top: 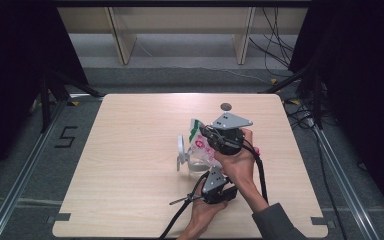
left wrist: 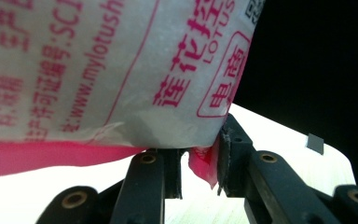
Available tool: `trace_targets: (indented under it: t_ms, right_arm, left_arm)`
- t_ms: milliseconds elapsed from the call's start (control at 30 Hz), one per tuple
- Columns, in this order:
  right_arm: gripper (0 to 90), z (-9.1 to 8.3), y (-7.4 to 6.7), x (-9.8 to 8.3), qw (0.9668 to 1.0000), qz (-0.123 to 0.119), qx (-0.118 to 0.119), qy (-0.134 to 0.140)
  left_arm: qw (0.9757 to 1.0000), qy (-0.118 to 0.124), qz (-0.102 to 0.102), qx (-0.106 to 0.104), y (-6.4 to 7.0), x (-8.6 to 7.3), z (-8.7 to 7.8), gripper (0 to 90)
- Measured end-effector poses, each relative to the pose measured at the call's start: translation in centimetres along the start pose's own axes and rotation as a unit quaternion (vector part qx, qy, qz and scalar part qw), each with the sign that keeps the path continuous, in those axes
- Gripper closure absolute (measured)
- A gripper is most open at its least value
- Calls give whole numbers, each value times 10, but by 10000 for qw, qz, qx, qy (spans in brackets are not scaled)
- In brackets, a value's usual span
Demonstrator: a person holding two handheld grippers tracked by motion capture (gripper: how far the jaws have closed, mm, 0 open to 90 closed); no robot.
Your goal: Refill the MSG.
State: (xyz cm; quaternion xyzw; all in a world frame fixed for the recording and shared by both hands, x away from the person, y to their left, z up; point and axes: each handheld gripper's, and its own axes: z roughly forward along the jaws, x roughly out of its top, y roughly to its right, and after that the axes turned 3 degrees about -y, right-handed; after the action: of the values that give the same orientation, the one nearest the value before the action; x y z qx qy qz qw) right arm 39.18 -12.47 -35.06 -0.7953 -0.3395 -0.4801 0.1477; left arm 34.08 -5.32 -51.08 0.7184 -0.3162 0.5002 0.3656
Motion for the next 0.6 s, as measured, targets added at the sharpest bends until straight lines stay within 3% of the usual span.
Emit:
trace_targets:
  t_ms: [300,400,567,600]
  right_arm:
    - [900,0,1,0,10000,-9,31,13]
    - [900,0,0,0,9999,-48,-64,77]
    - [900,0,0,-1,10000,68,-4,-2]
    - [900,0,0,0,10000,0,18,-16]
  left_arm:
    - [10000,-9,17,-5,0,0,0,734]
    - [10000,12,10,-10,0,0,0,734]
    - [10000,5,11,-12,0,0,1,734]
    - [10000,27,11,-19,0,0,1,734]
